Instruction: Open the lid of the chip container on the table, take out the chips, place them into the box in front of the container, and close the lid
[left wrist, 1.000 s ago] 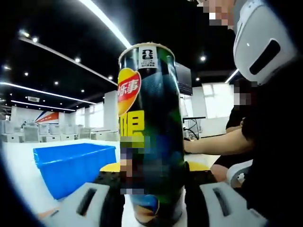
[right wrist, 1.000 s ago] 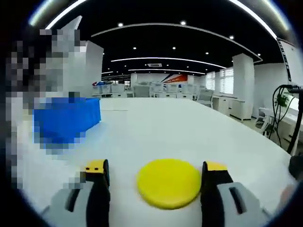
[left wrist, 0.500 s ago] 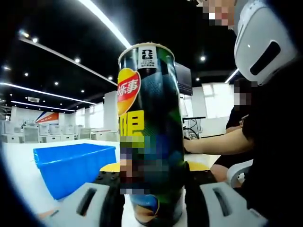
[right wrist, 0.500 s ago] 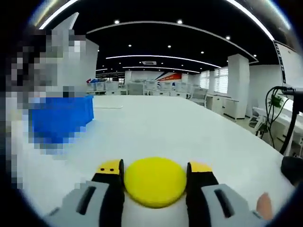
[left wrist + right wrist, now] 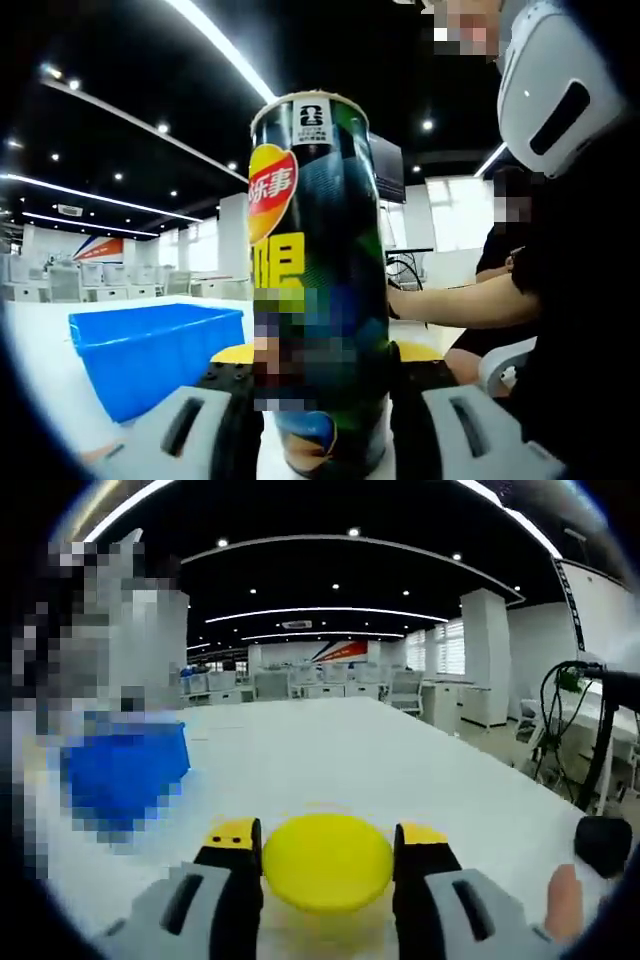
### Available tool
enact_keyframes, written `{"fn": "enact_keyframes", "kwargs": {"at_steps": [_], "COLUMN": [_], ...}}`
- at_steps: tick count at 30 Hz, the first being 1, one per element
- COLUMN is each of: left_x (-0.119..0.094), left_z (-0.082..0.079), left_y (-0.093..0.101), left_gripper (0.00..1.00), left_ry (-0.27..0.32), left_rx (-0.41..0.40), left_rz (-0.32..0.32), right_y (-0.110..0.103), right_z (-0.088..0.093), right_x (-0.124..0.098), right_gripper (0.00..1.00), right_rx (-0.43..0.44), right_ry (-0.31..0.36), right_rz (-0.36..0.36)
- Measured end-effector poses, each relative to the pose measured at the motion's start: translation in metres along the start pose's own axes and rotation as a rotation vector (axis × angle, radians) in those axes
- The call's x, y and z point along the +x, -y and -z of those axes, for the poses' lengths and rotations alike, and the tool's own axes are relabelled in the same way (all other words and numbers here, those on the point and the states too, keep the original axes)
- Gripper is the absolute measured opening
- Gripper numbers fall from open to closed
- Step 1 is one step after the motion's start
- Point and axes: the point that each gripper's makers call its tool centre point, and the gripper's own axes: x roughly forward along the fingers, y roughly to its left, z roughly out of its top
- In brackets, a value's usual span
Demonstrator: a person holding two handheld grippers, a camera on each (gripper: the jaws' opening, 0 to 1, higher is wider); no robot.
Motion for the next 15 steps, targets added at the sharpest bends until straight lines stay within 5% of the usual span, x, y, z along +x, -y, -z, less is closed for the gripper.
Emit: {"fn": "enact_keyframes", "kwargs": {"at_steps": [7,10,15], "left_x": [0.000,0.000,0.000], "left_z": [0.000,0.000,0.000], "left_y": [0.000,0.000,0.000], "left_gripper": [0.49,0.49,0.49], "left_ry": [-0.002,-0.002,-0.001], "left_rx": [0.003,0.004,0.004], "left_rz": [-0.002,-0.003,-0.003], "right_y": [-0.009,-0.029,-0.071], "right_z": [-0.104,-0.150,-0.197], "right_x": [-0.025,-0.044,-0.071], "right_gripper": [0.49,0.49,0.49], "right_rx": [-0.054,-0.053,-0.022], "right_ry": [0.169,0.237,0.309], "right_rz": [-0.036,-0.099,-0.225]}}
